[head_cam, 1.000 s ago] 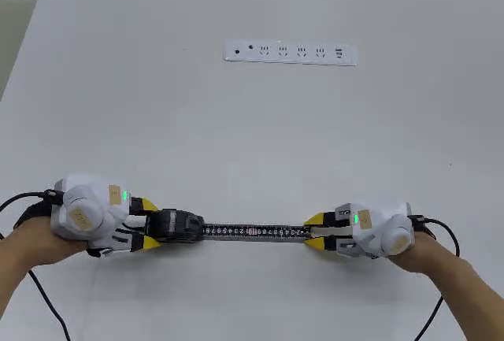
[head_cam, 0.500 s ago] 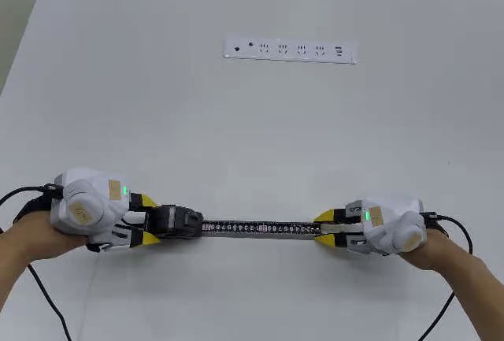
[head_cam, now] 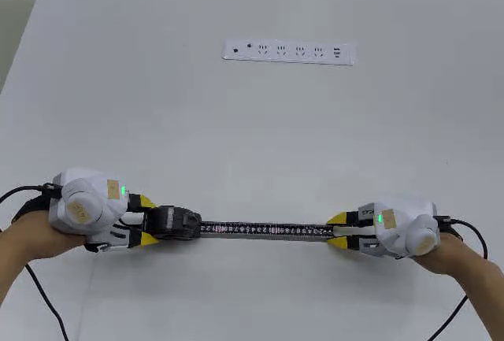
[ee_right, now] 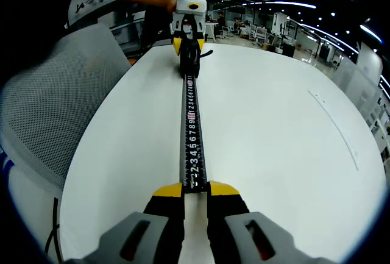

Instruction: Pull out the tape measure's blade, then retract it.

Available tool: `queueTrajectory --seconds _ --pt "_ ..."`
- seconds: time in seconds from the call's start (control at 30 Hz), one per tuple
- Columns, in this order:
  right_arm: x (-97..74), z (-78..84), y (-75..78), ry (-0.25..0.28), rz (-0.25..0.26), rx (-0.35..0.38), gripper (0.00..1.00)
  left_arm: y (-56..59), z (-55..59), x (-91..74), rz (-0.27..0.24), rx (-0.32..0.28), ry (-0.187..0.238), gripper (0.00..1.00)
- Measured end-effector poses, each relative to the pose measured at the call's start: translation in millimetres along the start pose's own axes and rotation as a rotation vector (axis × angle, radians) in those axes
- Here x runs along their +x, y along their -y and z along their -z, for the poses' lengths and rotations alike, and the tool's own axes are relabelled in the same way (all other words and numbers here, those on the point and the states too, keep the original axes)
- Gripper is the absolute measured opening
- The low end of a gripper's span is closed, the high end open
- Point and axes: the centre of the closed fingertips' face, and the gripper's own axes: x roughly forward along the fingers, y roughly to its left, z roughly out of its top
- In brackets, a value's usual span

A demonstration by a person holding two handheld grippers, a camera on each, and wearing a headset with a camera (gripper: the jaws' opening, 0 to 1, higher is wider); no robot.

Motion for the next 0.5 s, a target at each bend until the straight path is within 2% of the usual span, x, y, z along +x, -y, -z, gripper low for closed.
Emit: queueTrajectory --seconds 0.3,0.5 --pt "1.2 -0.3 0.5 -0.029 0.001 0.01 0.12 1.3 -2.4 1.6 -0.003 -0.001 0.001 0.28" --pt "1.2 1.1 0.6 -0.059 0.002 -0.01 0.14 1.1 -3.0 2.0 -0.002 -0.002 0.002 0.28"
